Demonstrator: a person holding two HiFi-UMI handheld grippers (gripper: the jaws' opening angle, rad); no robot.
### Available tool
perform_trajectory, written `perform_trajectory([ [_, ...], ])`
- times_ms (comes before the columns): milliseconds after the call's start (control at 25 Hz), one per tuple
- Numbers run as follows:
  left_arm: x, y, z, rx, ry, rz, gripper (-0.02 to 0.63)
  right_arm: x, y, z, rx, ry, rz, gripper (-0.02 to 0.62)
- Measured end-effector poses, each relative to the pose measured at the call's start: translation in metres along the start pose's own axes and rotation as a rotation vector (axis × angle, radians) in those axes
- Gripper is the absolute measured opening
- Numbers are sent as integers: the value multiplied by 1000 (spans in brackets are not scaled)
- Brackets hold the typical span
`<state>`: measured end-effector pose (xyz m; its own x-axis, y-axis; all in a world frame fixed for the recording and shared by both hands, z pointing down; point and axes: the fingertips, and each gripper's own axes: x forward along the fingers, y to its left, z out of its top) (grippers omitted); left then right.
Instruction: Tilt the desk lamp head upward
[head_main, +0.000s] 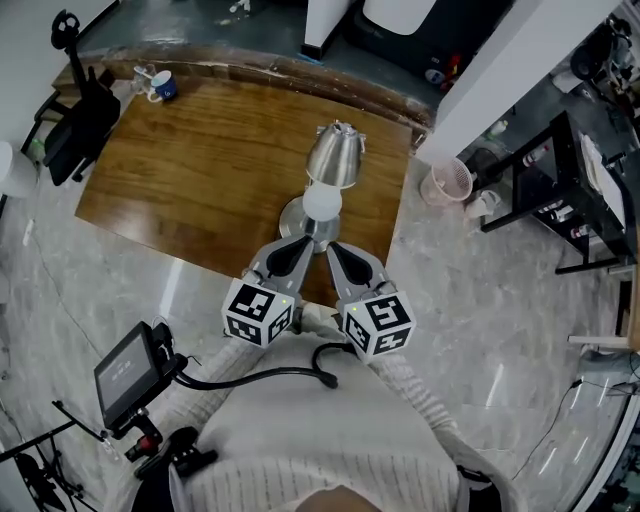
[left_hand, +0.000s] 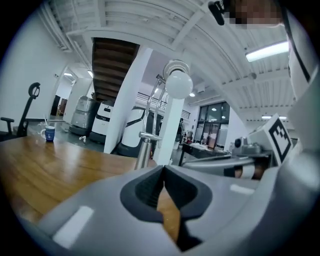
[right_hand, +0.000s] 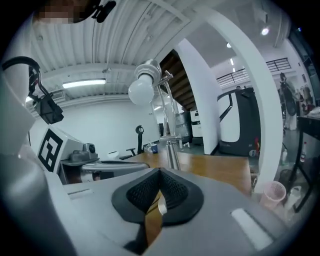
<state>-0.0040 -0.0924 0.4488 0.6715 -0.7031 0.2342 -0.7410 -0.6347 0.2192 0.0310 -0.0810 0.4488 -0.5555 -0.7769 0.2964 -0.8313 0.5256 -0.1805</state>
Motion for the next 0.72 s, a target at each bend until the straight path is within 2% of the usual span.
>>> perform_trajectory([
  [440, -3, 4, -3, 27, 15, 44, 8, 9, -7, -5, 23, 41, 13, -3],
  [720, -1, 1, -8, 32, 24, 37, 8, 9, -3, -9, -13, 62, 15, -3],
])
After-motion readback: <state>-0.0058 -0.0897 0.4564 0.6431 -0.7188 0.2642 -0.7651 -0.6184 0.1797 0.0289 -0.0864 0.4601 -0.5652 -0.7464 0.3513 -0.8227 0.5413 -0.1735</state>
